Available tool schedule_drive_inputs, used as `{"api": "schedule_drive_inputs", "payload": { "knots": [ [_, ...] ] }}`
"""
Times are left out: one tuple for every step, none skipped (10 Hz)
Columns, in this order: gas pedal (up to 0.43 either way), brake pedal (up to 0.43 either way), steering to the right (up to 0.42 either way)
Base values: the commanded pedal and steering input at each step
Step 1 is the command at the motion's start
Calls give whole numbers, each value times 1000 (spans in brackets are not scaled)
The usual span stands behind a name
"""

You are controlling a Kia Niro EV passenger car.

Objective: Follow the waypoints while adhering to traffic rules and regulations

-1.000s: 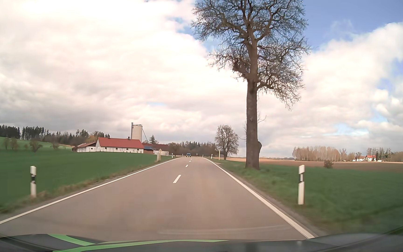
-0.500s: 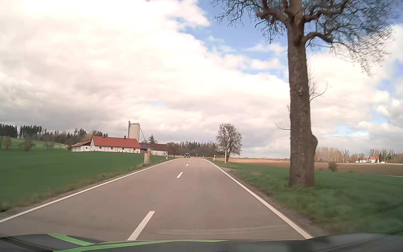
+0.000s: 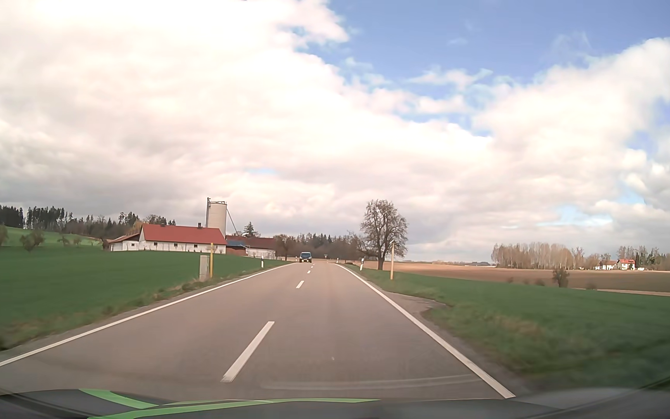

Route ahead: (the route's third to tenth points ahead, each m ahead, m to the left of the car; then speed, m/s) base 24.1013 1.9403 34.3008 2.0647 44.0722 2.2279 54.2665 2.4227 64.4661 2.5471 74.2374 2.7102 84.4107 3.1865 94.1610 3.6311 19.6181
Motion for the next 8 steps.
{"api": "schedule_drive_inputs", "payload": {
  "knots": [
    [220, 0, 1],
    [220, 0, 1],
    [220, 0, 0],
    [220, 0, 0],
    [220, 0, 0],
    [220, 0, 0],
    [220, 0, 0],
    [220, 0, -1]
  ]
}}
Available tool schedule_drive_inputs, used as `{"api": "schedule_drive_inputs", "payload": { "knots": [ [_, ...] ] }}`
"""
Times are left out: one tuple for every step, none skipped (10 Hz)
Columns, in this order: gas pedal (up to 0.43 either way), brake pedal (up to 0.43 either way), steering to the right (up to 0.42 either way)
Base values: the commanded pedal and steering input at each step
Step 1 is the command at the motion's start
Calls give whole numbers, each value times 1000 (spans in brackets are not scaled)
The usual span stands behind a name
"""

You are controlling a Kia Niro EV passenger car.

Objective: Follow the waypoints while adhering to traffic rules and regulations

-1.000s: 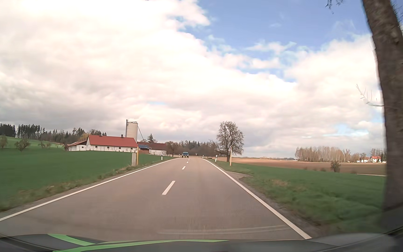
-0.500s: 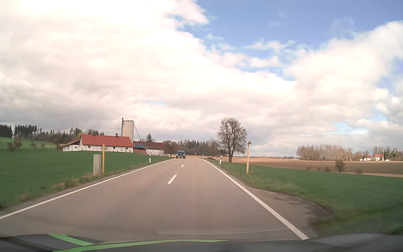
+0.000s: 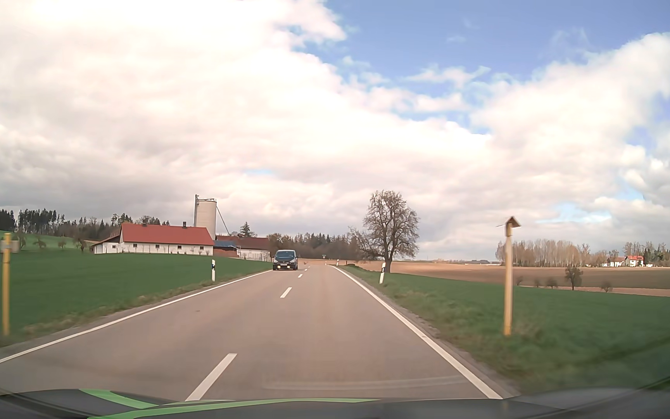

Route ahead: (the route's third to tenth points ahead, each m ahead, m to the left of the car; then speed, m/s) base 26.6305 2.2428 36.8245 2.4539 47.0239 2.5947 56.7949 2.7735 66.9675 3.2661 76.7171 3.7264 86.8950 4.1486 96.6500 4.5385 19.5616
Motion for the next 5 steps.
{"api": "schedule_drive_inputs", "payload": {
  "knots": [
    [220, 0, -1],
    [209, 0, -2],
    [209, 0, -4],
    [209, 0, -5],
    [209, 0, -6]
  ]
}}
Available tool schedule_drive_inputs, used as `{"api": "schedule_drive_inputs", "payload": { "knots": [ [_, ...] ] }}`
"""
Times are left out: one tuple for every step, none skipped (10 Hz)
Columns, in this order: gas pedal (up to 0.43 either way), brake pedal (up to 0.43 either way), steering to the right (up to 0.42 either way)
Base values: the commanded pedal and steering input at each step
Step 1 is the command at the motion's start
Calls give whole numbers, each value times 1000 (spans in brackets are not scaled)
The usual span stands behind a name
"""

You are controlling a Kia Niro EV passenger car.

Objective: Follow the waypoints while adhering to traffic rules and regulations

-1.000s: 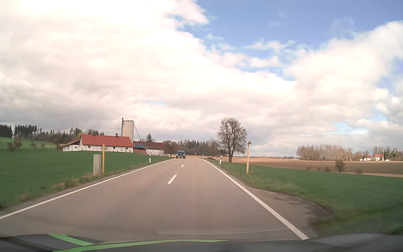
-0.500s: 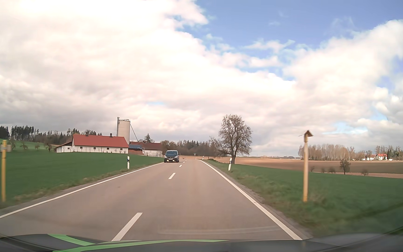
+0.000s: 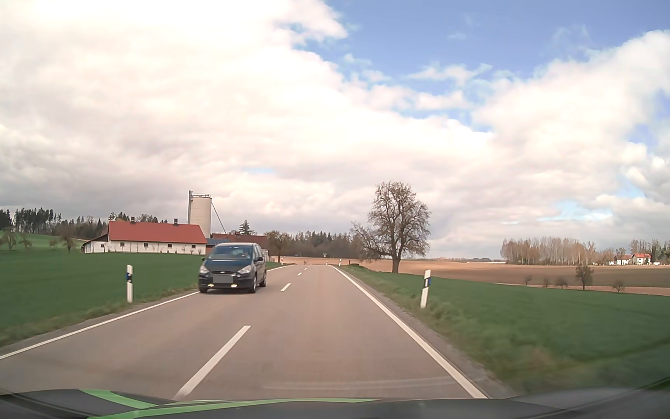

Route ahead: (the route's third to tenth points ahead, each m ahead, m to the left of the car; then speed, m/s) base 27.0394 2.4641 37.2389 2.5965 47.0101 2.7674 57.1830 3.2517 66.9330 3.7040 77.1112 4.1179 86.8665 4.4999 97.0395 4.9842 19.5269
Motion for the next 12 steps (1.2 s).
{"api": "schedule_drive_inputs", "payload": {
  "knots": [
    [209, 0, -5],
    [209, 0, -5],
    [197, 0, -5],
    [197, 0, -6],
    [197, 0, -5],
    [197, 0, -5],
    [197, 0, -5],
    [197, 0, -5],
    [197, 0, -5],
    [189, 0, -5],
    [189, 0, -5],
    [189, 0, -5]
  ]
}}
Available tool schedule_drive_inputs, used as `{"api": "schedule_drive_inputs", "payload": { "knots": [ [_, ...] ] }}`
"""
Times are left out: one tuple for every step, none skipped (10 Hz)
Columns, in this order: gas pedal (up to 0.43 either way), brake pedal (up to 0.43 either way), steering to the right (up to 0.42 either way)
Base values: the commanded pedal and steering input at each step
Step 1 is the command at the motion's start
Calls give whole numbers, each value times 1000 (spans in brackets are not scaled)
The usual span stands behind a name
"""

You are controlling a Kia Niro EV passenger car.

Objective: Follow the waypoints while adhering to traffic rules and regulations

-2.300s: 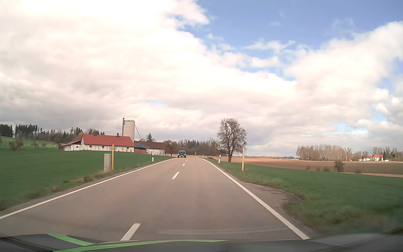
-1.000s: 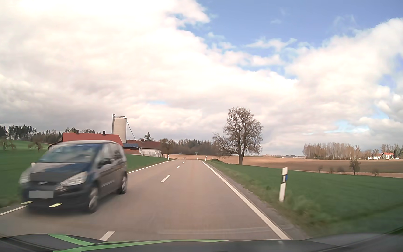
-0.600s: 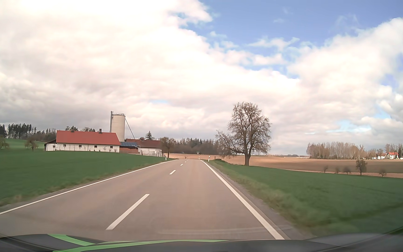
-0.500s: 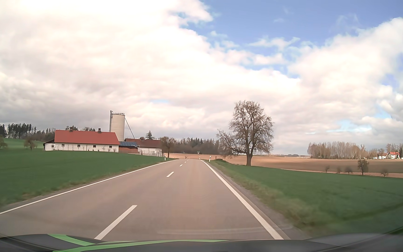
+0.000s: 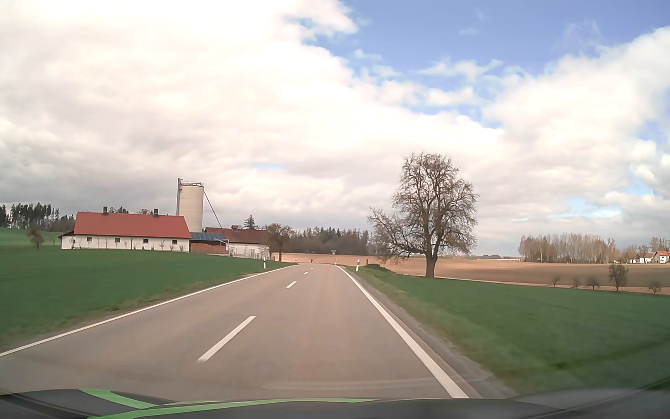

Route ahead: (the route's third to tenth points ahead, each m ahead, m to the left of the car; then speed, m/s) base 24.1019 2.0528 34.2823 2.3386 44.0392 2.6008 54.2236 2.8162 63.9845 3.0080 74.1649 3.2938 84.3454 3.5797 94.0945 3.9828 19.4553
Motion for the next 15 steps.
{"api": "schedule_drive_inputs", "payload": {
  "knots": [
    [189, 0, -5],
    [189, 0, -4],
    [177, 0, -4],
    [177, 0, -4],
    [177, 0, -4],
    [169, 0, -4],
    [169, 0, -4],
    [169, 0, -4],
    [157, 0, -4],
    [157, 0, -4],
    [157, 0, -4],
    [157, 0, -4],
    [157, 0, -4],
    [157, 0, -4],
    [157, 0, -4]
  ]
}}
